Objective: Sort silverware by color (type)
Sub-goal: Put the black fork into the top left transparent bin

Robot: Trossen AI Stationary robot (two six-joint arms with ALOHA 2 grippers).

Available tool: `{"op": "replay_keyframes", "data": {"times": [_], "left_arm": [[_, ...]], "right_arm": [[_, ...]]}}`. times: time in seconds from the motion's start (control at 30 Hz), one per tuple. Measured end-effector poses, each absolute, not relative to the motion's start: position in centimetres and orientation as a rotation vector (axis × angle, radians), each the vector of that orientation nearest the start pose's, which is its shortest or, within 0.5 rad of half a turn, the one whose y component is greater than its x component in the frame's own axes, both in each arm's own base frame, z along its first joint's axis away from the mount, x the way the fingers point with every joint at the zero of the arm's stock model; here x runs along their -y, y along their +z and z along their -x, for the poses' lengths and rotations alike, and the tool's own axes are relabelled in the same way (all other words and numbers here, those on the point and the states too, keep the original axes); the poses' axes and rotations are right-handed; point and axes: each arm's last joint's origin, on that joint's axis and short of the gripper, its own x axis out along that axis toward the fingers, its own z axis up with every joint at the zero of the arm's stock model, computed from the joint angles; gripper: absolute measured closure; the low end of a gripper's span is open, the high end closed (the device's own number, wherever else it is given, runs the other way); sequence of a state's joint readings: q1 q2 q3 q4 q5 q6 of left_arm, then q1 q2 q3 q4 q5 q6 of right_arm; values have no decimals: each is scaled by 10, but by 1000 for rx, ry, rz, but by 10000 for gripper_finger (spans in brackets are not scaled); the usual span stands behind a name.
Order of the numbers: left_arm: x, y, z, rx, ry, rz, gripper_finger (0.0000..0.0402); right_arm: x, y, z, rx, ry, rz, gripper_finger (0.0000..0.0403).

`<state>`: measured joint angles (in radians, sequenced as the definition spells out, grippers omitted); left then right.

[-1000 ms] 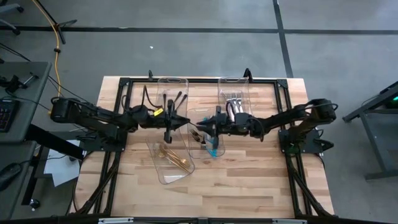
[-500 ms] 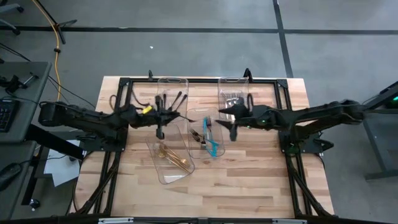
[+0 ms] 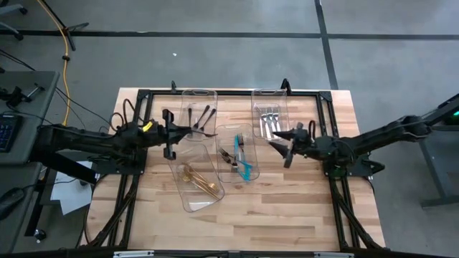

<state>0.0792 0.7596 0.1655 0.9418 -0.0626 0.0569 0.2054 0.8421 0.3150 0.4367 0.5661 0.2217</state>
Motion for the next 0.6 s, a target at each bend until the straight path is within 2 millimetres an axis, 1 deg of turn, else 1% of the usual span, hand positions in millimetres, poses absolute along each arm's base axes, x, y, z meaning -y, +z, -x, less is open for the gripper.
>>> {"op": "replay_keyframes", "data": {"times": [0.07,0.13,0.33,0.4,0.53,0.6], "left_arm": [[-14,230,-155,342,152,-59,401],[-14,230,-155,341,152,-59,401],[-15,230,-155,340,167,-55,401],[-16,230,-155,335,228,-44,401],[-21,224,-159,262,415,8,401],[-24,231,-164,225,505,13,401]], "right_arm": [[-21,212,-172,15,-357,-218,182],[-21,207,-169,62,-346,-238,182],[-21,203,-167,83,-340,-254,182],[-21,203,-167,88,-339,-269,182],[-20,203,-167,90,-362,-271,182],[-19,203,-166,95,-425,-269,182]]}}
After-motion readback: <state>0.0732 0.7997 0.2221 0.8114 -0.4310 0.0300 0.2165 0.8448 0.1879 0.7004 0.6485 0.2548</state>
